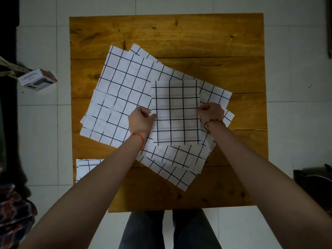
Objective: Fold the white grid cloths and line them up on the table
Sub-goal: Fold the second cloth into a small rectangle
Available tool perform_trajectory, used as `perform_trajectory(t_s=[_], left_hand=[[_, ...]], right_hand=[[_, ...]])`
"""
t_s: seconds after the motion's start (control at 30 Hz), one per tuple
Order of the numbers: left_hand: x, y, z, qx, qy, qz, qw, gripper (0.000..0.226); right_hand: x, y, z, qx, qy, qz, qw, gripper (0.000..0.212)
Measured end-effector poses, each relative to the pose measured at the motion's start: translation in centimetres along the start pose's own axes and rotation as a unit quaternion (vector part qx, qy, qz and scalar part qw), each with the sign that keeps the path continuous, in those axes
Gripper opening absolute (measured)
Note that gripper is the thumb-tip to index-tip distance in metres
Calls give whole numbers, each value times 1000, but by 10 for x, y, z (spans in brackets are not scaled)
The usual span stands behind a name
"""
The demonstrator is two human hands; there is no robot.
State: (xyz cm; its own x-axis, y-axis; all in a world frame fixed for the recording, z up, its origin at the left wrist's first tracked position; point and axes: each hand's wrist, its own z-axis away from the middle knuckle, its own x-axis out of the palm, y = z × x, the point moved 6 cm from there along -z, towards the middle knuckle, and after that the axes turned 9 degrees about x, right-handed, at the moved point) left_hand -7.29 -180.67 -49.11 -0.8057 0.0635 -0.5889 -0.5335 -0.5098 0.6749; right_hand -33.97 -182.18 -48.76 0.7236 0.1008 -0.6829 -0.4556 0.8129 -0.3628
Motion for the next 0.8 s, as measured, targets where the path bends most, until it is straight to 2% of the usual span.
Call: perform_trajectory(t_s=[0.3, 0.4, 0.53, 0.67, 0.8], left_hand=[[1, 2, -2, -18, -39, 25, 999, 20], [2, -2, -2, -47, -55, 59, 996, 17], [-5, -9, 0, -57, -81, 137, 986, 30], [-16, -6, 11, -53, -127, 248, 959, 14], [-31, 6, 22, -26, -124, 278, 952, 3]], right_hand=[[2, -1, 2, -2, -56, -49, 997, 16], [4, 4, 4, 3, -91, -47, 995, 22], [4, 6, 9, 6, -137, -37, 990, 22], [0, 6, 15, 42, -166, -142, 975, 26], [1, 2, 26, 83, -200, -273, 937, 7]])
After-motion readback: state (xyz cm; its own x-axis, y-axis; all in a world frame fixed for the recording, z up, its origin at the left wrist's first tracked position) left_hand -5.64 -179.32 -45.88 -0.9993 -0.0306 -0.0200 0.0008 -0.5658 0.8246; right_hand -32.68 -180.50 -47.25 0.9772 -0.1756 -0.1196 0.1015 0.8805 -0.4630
